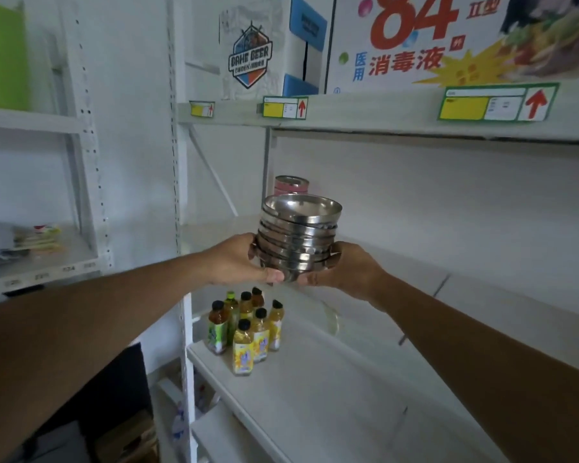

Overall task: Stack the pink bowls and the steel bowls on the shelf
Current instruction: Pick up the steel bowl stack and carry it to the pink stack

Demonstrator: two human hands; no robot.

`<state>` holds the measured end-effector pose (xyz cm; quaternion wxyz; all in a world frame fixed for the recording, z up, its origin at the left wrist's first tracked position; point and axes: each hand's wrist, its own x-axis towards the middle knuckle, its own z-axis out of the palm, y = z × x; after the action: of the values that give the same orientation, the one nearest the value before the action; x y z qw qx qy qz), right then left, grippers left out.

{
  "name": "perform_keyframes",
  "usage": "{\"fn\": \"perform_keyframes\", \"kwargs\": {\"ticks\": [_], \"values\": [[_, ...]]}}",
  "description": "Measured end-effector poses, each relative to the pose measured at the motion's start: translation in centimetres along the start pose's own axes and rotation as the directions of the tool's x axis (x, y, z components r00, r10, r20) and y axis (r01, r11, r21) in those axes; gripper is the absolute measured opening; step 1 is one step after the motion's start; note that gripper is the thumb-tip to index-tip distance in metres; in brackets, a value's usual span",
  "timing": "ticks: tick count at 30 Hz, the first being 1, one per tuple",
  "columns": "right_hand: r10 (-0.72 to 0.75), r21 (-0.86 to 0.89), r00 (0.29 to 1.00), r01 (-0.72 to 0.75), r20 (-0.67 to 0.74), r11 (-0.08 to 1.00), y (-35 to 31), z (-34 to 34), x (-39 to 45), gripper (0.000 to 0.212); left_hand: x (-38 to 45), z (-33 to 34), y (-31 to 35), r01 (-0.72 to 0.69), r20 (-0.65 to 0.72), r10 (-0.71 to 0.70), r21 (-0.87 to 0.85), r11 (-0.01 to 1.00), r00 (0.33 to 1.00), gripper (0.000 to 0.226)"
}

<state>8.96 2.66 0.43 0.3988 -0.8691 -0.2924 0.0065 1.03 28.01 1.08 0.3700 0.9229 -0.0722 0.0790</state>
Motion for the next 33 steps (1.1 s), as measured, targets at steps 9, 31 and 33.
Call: {"fn": "perform_keyframes", "kwargs": {"ticks": [9, 31, 33], "values": [[0.003, 0.066, 1.0, -0.003, 0.008, 0.998, 4.7, -2.5, 9.1, 0.047, 9.4, 0.4, -1.2, 0.021, -0.012, -0.021, 0.005, 1.0, 1.0, 0.055], [0.293, 0.118, 0.94, -0.275, -0.177, 0.954, 6.4, 1.8, 14.2, 0.086, 20.0, 0.7, -10.4, -0.05, 0.163, 0.078, -0.169, 0.984, 0.984, 0.055], [0.347, 0.191, 0.915, -0.31, -0.206, 0.931, 6.2, 2.5, 13.7, 0.092, 20.3, 0.6, -11.1, 0.007, 0.19, 0.039, -0.237, 0.971, 0.981, 0.06]]}}
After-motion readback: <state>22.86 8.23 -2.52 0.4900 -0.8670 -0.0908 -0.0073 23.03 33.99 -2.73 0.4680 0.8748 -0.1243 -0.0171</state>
